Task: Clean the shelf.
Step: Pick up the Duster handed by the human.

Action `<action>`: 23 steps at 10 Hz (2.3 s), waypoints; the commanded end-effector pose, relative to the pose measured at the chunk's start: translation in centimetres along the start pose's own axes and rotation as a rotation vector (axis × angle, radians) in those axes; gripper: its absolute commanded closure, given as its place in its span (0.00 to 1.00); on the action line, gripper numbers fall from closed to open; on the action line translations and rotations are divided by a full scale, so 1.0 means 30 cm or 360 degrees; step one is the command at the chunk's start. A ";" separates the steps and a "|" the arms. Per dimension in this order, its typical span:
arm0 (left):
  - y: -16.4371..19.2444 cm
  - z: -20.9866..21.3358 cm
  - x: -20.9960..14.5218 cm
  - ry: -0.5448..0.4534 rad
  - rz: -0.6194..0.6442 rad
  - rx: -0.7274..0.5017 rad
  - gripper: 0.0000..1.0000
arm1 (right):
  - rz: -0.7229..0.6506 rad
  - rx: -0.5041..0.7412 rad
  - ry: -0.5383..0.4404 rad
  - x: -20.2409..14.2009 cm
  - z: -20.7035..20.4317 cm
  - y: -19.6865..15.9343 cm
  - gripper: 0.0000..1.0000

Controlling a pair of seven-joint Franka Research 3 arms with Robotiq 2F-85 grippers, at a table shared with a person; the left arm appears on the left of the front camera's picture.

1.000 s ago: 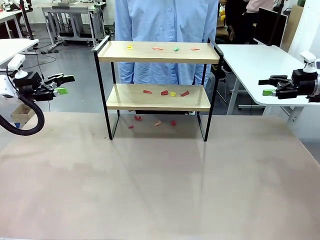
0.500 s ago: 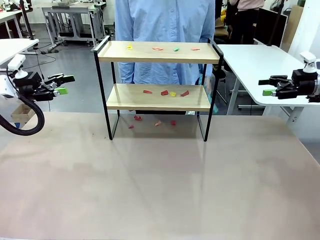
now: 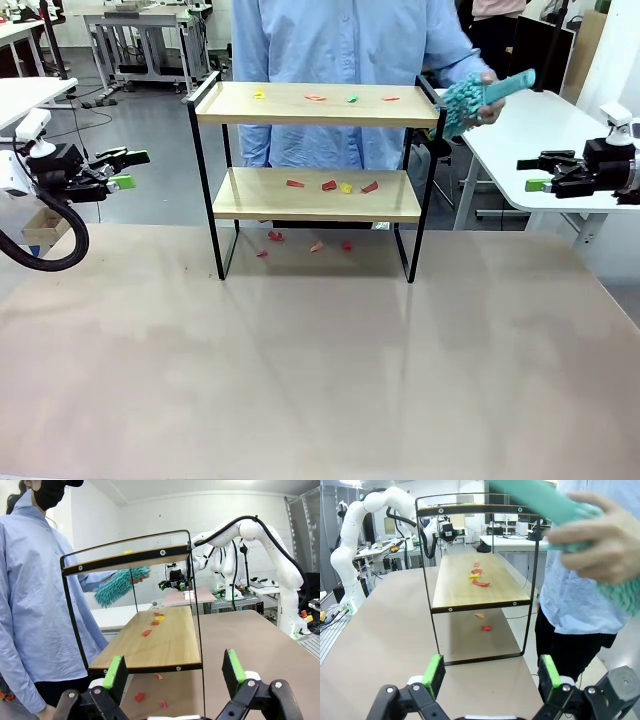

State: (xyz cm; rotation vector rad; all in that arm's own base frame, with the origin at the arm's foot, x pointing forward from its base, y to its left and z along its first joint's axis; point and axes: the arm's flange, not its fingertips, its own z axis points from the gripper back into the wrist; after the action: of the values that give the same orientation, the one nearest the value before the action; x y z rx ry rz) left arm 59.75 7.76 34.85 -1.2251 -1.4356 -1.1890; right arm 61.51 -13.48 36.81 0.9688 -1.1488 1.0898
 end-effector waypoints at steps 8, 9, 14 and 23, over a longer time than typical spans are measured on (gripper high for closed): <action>-0.002 0.002 0.003 0.0006 -0.0003 -0.0007 0.00 | 0.0003 -0.0010 0.0005 0.003 -0.001 -0.002 0.00; -0.002 0.002 0.003 0.0006 -0.0003 -0.0007 0.00 | 0.0003 -0.0010 0.0005 0.003 -0.001 -0.002 0.00; -0.002 0.002 0.003 0.0006 -0.0003 -0.0007 0.00 | 0.0000 0.0000 0.0000 0.000 0.000 0.000 0.00; -0.002 0.002 0.003 0.0006 -0.0003 -0.0007 0.00 | -0.0499 -0.0726 0.0966 0.806 0.176 0.087 0.00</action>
State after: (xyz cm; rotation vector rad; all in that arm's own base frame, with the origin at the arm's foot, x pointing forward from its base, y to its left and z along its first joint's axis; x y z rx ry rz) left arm 59.77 7.75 34.80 -1.2254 -1.4348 -1.1888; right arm 60.17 -17.53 61.21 0.4480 -0.7545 0.8154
